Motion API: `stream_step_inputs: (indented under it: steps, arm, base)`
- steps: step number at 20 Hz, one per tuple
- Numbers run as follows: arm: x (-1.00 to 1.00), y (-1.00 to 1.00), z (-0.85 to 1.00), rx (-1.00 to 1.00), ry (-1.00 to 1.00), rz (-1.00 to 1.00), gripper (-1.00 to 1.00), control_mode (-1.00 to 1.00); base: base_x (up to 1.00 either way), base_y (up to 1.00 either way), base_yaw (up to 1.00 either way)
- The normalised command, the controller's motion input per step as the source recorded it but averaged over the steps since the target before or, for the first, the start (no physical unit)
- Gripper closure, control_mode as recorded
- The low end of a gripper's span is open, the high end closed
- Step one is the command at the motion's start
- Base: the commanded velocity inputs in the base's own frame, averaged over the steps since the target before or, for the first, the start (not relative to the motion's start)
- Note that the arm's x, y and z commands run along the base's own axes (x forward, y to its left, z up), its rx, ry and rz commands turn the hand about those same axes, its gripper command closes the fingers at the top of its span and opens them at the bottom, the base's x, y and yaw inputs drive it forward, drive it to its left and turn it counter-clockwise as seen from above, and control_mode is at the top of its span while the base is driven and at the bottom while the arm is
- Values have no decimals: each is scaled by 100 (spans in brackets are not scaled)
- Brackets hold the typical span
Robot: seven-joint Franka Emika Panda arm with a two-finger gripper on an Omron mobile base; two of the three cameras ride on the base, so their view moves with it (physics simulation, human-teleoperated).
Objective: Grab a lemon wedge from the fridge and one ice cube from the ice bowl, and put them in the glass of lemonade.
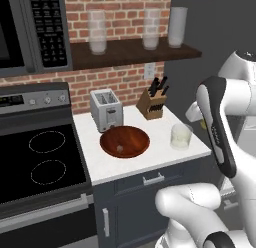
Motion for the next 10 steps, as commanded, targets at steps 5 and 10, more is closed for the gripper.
stream_step_inputs:
  steps: [5, 10]
  arm:
    - [0, 0, 0, 0, 0, 0, 100, 100]
    - [5, -2, -25, 0, 23, -10, 100, -100]
  base:
    - [40, -9, -2]
    - [0, 0, 0]
